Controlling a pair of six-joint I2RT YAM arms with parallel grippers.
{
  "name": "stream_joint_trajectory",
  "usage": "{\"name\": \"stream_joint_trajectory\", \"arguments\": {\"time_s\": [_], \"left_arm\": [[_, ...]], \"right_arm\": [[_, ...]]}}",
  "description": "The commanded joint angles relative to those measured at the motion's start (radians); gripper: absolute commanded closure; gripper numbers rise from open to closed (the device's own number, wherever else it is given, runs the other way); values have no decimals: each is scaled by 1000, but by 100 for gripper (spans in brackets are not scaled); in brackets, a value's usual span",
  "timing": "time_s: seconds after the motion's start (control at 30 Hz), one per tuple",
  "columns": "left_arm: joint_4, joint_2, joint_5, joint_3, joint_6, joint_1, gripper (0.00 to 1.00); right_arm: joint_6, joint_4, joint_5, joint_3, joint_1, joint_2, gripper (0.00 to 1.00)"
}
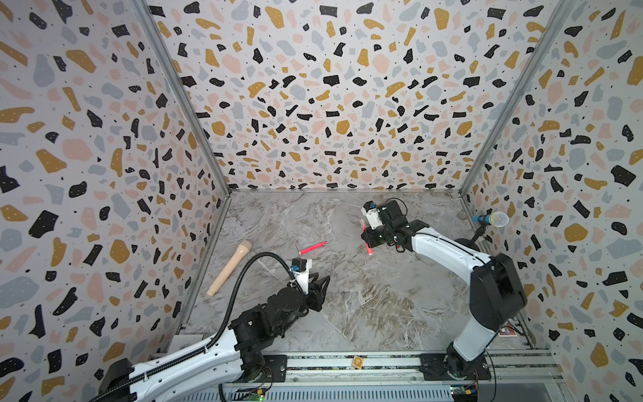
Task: Insert pens into pen caps
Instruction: Place a pen at the top-right of the table.
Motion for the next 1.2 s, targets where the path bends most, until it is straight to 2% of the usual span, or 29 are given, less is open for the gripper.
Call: {"name": "stream_joint_trajectory", "arguments": {"time_s": [0.0,0.27,0.63,0.87,1.03,1.17], "left_arm": [[-15,-36,-27,0,-8,1,57],[-49,-97,-45,-9,-15,2,57],[-32,-91,-47,-17,-24,2,57],[-36,-88,-51,-8,-21,2,57],[-36,-87,-51,-3,-21,2,57],[-32,-85,-51,-1,-23,2,57]], "right_arm": [[-42,-134,99,113,-13,84,94],[-64,-240,219,308,-56,304,94],[-91,-306,313,418,-126,426,92],[-105,-331,394,464,-145,466,88],[-90,-342,450,473,-142,455,77],[-85,-315,462,442,-126,405,72]]}}
